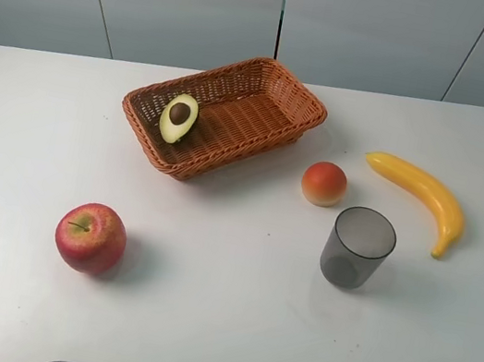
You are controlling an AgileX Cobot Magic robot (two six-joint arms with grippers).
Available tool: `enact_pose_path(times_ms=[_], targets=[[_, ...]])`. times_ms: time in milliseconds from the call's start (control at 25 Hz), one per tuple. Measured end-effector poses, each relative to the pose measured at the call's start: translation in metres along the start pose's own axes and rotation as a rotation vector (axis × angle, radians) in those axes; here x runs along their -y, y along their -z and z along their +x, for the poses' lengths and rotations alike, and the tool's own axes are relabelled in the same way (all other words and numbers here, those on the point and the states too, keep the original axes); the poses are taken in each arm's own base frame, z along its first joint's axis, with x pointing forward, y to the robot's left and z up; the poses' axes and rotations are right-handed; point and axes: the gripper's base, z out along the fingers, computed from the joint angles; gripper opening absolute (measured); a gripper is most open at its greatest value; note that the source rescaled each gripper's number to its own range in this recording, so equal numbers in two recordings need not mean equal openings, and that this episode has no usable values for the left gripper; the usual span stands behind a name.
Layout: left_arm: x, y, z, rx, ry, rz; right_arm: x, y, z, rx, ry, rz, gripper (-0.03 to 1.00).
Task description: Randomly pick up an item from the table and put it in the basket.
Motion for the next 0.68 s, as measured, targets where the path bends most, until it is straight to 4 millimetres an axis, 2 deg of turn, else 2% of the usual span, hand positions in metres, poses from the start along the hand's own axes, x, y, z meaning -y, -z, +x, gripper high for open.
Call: enact_pose_path(times_ms=[680], targets=[[0.0000, 0.0000, 0.0000, 0.000, 0.000, 0.000, 0.0000, 0.0000, 0.0000, 0.000, 0.000, 0.000, 1.00]])
